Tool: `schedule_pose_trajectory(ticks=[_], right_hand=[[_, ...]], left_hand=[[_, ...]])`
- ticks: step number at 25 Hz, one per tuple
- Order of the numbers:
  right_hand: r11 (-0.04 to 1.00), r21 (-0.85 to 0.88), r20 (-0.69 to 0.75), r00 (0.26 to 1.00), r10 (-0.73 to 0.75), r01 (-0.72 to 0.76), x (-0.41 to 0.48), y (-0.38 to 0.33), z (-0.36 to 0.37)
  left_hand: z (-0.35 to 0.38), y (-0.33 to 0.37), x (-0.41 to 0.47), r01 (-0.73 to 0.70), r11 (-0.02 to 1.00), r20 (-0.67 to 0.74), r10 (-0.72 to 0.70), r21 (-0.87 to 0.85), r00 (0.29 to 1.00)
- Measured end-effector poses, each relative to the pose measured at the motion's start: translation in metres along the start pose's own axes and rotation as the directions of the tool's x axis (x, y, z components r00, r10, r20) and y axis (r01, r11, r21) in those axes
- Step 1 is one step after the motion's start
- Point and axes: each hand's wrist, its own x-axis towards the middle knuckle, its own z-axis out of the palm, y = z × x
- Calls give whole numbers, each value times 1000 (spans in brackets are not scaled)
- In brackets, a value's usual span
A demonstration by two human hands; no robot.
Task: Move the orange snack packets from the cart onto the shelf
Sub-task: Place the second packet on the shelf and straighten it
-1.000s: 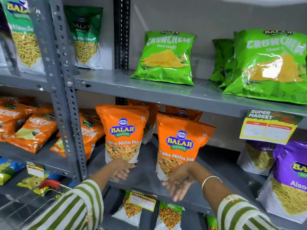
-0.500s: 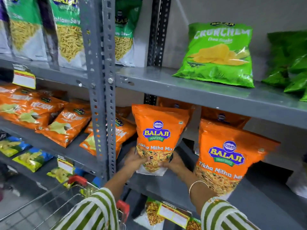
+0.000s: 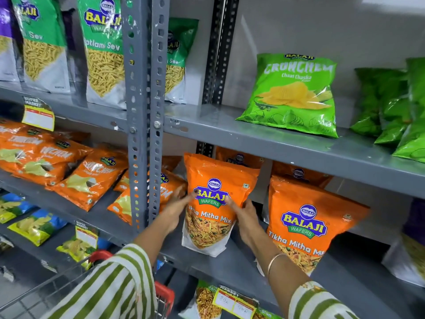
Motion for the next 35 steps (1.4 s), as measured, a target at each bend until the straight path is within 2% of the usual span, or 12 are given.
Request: schedule_pose_trajectory(ticks=[2,7,10,15,23,27,29,31,32,33,34,35], right_hand=[[996,70,-93,995,-41,47,2,-24,5],[988,32,-294,946,-134,150,-4,-40,10],[994,-28,-168,980,-109,106,-11,-21,1],[959,-231,20,985,172,-163,-8,52,-14],[941,-300,-138,983,119,-156,3,88,-10],[913,-356,-89,980,179,-199,-8,81,-16],[826,-473,-74,948,311,-307,-22,71,-32],[661,-596,26,812,583,-456,-39,56,-64],[538,-672,44,697,715,-509,-49,45,-84],[419,-733,19,601,799,-535,-56,35,-106],[318,-780,-55,566,822,-538,-60,27,-128],[255,-809,-137,591,795,-530,-65,19,-149]], left_hand=[[6,27,5,-38,987,-21,35,-157,999],[19,42,9,-39,977,-96,19,-210,995],[19,28,-5,-19,985,-81,5,-172,997],[7,-32,-18,183,983,64,-184,27,981],[-1,-58,-3,224,966,18,-228,128,973],[4,-63,-3,136,989,-10,-136,58,991],[10,-64,-9,5,974,-226,47,228,973],[24,-74,-27,-185,759,-288,444,625,848],[37,-81,-39,-317,552,-129,623,771,771],[54,-85,-52,-441,361,71,703,822,708],[71,-93,-57,-542,250,238,700,802,673],[89,-98,-61,-585,270,328,620,765,713]])
